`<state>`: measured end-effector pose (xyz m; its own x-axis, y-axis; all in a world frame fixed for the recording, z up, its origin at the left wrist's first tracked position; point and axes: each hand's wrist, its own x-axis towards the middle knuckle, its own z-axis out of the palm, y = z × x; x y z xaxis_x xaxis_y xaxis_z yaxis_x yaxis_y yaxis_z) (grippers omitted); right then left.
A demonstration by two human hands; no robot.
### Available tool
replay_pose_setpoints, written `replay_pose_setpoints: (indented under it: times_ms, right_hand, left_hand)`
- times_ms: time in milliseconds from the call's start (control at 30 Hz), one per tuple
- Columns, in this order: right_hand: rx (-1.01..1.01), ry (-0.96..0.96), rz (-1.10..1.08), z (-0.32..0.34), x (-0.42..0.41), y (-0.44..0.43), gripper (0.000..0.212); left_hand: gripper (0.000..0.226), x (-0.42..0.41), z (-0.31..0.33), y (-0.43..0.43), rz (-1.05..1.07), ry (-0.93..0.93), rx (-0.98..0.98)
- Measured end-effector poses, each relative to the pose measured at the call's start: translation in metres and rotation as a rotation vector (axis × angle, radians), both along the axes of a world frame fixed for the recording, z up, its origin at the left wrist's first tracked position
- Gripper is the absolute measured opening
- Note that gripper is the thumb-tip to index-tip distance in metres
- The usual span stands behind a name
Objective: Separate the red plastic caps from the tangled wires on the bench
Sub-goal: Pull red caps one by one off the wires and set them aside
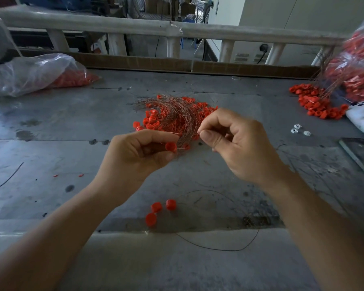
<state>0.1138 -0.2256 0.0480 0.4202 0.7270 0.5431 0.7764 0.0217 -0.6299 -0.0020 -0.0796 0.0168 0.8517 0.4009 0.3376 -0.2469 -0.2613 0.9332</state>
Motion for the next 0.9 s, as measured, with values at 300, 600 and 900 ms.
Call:
replay_pose_setpoints:
  times_ms: [300,600,900]
  right_hand:
    - [-0.057,0.064,0.048,-0.0039,-0.0034,0.0017,0.025]
    - [-0.151,0.078,0.033,-0.0043,-0.0056,0.0018,0.025]
    - [-0.108,0.087,0.001,-0.0032,-0.0056,-0.0009,0.015]
  left_hand:
    - [0.027,0.0009,0.0030,-0.0019,0.006,-0.033,-0.110]
    - [0.022,-0.0014,0.0065,-0.0039,-0.087,-0.053,-0.149]
    - [0.022,-0.0007,0.0049,-0.0013,-0.023,-0.009,-0.145]
